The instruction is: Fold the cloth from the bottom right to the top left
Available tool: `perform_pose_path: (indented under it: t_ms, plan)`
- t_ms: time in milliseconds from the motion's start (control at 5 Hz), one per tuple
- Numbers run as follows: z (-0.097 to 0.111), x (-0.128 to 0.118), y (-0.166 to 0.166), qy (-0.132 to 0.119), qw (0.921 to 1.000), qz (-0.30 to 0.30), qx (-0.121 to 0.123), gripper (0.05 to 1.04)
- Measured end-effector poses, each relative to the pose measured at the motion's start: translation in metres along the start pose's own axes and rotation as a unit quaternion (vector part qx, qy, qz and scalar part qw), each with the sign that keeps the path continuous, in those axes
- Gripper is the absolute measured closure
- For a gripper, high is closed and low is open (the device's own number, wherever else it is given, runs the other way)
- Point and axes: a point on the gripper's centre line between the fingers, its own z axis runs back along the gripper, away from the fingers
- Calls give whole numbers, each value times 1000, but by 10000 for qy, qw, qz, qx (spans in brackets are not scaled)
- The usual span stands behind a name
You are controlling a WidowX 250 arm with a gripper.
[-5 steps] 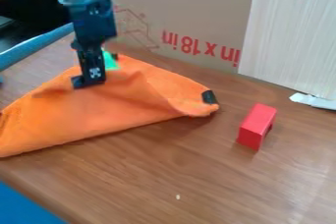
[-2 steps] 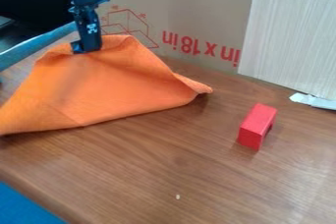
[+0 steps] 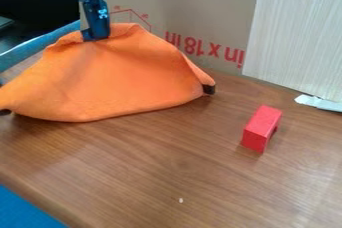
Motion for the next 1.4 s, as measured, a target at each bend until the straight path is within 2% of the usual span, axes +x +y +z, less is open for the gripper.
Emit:
perform_pose_path:
  t_ms: [400, 800, 1000, 1200, 1400]
  plan:
    - [10, 7, 29, -82, 9998, 151, -50, 1014]
    - [14, 1, 49, -45, 9999, 9, -159, 990]
    - [11, -5, 56, 224, 9991, -286, -235, 825]
    - [11, -8, 54, 308, 9977, -517, -308, 514]
    - [2, -9, 50, 314, 9958, -681, -533, 242]
